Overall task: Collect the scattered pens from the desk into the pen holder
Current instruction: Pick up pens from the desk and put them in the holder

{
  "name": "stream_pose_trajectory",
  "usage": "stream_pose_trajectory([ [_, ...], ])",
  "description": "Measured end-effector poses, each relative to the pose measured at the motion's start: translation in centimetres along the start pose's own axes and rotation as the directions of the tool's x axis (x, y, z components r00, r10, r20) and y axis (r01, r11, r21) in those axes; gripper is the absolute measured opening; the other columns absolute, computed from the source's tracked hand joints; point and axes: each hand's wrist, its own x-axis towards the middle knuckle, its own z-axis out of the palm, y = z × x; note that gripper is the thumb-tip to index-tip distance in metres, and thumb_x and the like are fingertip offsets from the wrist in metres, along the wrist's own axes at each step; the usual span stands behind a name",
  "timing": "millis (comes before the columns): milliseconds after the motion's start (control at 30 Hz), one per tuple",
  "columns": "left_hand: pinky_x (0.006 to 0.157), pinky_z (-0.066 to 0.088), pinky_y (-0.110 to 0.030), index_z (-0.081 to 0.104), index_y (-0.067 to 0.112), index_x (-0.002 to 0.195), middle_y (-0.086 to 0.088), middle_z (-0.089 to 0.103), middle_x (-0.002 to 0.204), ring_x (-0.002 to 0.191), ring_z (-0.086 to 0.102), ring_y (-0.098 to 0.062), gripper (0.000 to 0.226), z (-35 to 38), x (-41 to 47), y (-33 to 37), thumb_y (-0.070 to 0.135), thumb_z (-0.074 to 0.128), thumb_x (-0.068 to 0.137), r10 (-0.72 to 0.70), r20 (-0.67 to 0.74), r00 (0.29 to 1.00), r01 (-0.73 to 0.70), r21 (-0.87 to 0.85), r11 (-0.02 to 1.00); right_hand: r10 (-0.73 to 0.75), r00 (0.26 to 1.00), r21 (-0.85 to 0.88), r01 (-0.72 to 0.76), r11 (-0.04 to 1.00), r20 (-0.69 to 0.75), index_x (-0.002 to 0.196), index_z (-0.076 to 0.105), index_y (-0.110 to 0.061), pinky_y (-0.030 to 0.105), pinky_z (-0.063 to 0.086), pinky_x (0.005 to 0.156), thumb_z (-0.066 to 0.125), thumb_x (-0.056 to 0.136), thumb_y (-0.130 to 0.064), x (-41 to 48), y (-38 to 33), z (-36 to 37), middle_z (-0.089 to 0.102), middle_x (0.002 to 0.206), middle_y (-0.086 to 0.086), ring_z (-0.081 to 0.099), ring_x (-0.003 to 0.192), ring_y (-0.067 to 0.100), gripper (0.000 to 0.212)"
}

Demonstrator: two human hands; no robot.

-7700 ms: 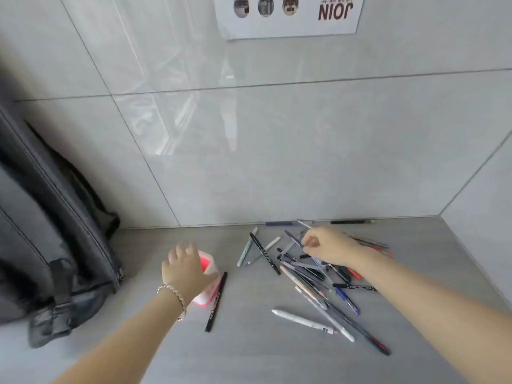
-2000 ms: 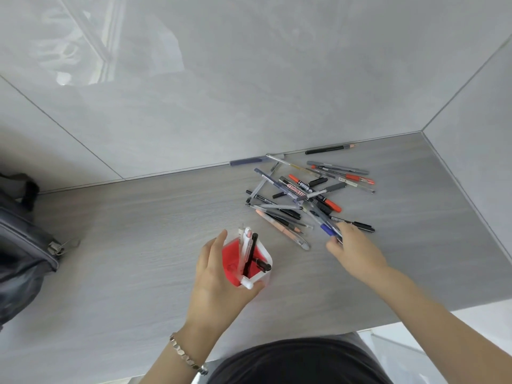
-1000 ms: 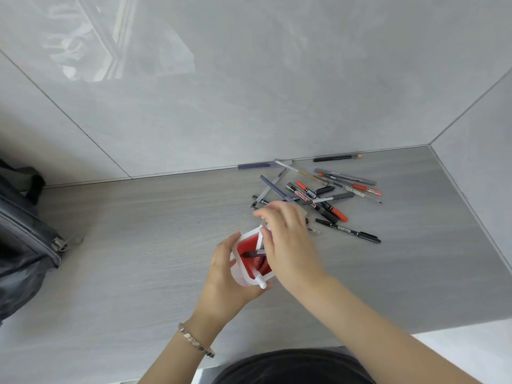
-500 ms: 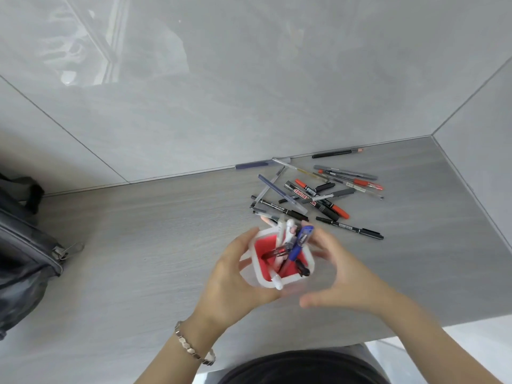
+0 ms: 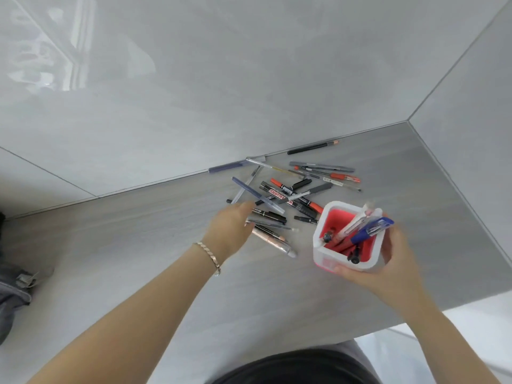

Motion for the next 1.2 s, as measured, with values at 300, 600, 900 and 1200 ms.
stream_pose_trajectory([
  [300, 0.094, 0.039, -0.036, 0.041, 0.008, 0.119, -0.009, 0.045, 0.126, 0.116, 0.043, -0.027, 0.042, 3.0, 2.6, -0.1, -0.004, 0.051, 0.081, 0.225, 0.116, 0.968, -0.253, 0.487, 0.836, -0.014, 0.995, 0.056, 0.02, 0.998, -0.097, 0.097, 0.049, -0.044, 0.001, 0.047, 0.069, 0.087, 0.036, -0.017, 0.5, 0.0, -1.1, 0.065, 0.092, -0.033, 0.062, 0.087, -0.012, 0.076],
  [600, 0.087, 0.046, -0.035, 0.048, 0.025, 0.087, 0.006, 0.066, 0.081, 0.08, 0.063, -0.018, 0.028, -3.1, -3.7, 1.0, 0.0, 0.036, 0.094, -0.27, -0.179, 0.946, 0.034, -0.775, 0.631, 0.048, 0.997, 0.063, -0.052, 0.997, 0.063, 0.092, 0.045, -0.035, -0.005, 0.041, 0.057, 0.088, 0.045, 0.007, -0.5, -1.6, 1.5, 0.055, 0.097, -0.016, 0.055, 0.076, -0.025, 0.077],
  [900, 0.074, 0.058, -0.03, 0.055, 0.017, 0.08, -0.004, 0.073, 0.082, 0.091, 0.069, -0.024, 0.016, -4.1, -11.6, 4.9, 0.002, 0.049, 0.08, -0.278, -0.172, 0.945, -0.177, -0.984, 0.007, 0.021, 0.939, 0.018, -0.029, 0.999, 0.344, 0.105, 0.044, -0.046, -0.003, 0.042, 0.079, 0.091, 0.049, -0.015, -1.9, -0.6, 7.1, 0.06, 0.109, -0.025, 0.053, 0.102, -0.016, 0.079],
  [1200, 0.073, 0.057, -0.026, 0.062, 0.014, 0.085, -0.006, 0.071, 0.093, 0.09, 0.067, -0.024, 0.024, 0.0, -11.1, 4.3, -0.01, 0.058, 0.08, -0.277, -0.135, 0.951, -0.006, -0.906, 0.422, 0.025, 0.928, -0.069, 0.001, 0.998, 0.371, 0.116, 0.04, -0.043, 0.023, 0.049, 0.094, 0.09, 0.049, -0.02, -2.5, 1.0, 7.8, 0.057, 0.115, -0.017, 0.056, 0.106, -0.005, 0.087],
])
